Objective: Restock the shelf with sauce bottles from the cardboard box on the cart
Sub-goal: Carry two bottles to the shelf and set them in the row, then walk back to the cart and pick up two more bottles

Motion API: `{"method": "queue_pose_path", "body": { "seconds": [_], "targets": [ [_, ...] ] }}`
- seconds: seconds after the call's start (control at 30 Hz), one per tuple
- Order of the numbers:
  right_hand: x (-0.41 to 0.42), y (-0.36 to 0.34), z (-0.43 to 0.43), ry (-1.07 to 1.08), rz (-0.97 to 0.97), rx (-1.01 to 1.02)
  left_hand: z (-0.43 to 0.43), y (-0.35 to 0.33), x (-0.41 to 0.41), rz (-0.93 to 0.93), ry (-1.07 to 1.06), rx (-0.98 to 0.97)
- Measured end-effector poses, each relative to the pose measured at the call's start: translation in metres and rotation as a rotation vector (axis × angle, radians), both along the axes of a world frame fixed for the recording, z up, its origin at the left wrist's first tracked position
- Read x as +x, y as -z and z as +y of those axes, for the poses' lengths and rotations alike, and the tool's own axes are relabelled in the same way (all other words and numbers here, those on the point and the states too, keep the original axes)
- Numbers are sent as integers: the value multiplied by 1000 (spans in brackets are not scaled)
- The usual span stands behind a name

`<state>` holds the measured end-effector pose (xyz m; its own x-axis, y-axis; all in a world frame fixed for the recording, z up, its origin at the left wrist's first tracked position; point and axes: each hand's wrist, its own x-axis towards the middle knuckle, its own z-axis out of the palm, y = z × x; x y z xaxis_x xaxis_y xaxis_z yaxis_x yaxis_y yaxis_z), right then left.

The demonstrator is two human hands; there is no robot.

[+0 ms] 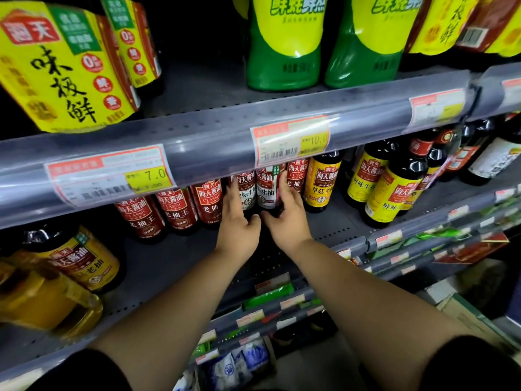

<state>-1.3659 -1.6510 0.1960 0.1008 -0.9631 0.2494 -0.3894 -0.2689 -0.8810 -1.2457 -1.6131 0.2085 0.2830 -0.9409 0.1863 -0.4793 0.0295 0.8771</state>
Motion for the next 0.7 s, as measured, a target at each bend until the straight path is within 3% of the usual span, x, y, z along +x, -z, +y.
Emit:
{"method": "queue_pose_path", "body": {
  "seconds": [0.23, 0.37, 0.5, 0.7],
  "targets": [
    [-10, -2, 14, -64, 115, -23, 26, -5, 25, -61, 74, 165],
    [-9, -12, 42, -195, 235, 47, 64, -18, 49, -191, 91, 300],
    [1, -23, 80, -360, 484, 133, 113, -32, 80, -363, 72, 397],
    [28, -54, 145, -541, 673, 180, 211, -53, 125, -593, 74, 391]
  ]
}}
